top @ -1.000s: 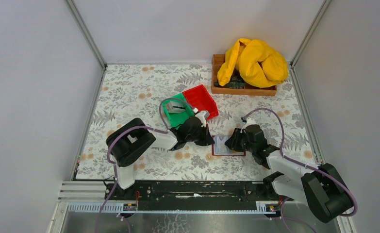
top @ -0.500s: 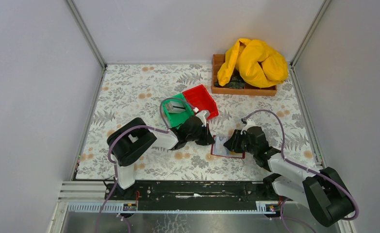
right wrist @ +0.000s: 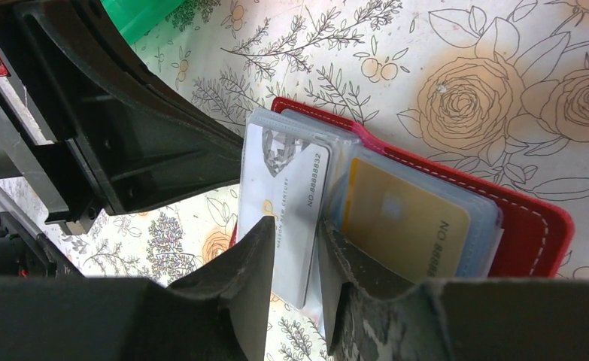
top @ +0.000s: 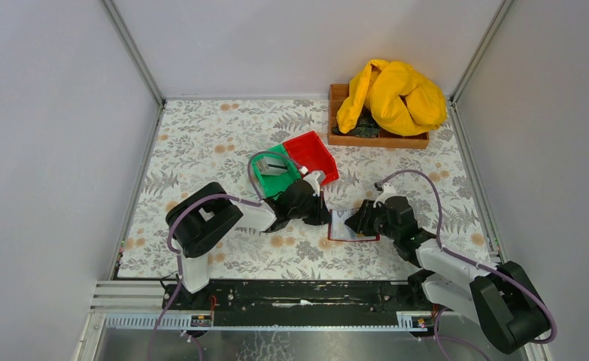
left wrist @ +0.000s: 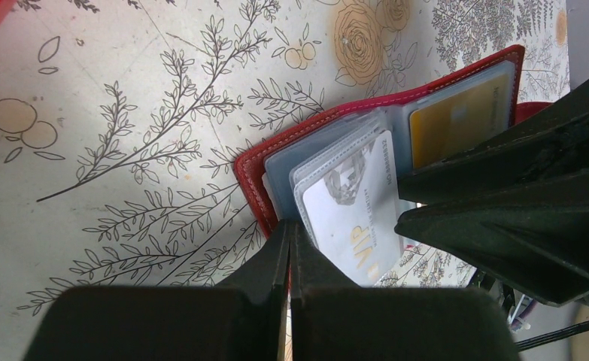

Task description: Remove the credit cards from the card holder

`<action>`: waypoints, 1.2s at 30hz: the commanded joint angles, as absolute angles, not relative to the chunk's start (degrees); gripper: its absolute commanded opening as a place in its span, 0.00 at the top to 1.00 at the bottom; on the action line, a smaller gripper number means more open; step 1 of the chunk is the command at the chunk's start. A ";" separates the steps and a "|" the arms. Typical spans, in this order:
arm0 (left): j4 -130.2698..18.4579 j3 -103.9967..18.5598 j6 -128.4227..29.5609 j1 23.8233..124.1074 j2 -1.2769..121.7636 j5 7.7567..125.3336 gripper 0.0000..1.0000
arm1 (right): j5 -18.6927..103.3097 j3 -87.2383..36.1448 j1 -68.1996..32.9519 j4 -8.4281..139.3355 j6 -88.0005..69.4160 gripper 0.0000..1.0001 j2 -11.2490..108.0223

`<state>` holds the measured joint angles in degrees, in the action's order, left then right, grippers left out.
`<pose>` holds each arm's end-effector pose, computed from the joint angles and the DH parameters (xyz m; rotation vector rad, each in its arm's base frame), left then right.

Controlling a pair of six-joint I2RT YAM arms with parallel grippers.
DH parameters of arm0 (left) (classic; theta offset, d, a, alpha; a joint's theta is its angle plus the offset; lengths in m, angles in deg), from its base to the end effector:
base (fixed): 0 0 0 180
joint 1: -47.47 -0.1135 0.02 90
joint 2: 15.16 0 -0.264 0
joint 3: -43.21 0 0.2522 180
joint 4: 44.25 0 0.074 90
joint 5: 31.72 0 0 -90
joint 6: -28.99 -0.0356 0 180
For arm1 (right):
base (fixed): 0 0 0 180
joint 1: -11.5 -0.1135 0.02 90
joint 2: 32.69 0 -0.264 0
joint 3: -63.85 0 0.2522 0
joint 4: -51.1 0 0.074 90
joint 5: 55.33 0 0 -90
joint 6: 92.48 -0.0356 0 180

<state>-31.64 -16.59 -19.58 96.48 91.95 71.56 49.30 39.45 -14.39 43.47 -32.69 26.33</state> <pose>0.2286 -0.2756 0.1186 0.3038 2.3782 -1.0862 0.1655 0.0903 0.1473 -0.0873 2.1378 0.8564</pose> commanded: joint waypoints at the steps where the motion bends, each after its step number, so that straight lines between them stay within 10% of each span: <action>1: -32.25 -17.65 -20.40 97.09 93.86 71.44 1.00 | 55.77 39.05 -14.67 35.23 -34.32 0.65 26.63; 36: -55.54 -17.65 -21.45 97.95 81.73 51.27 0.98 | 52.42 38.93 -14.65 37.79 -34.06 0.67 28.43</action>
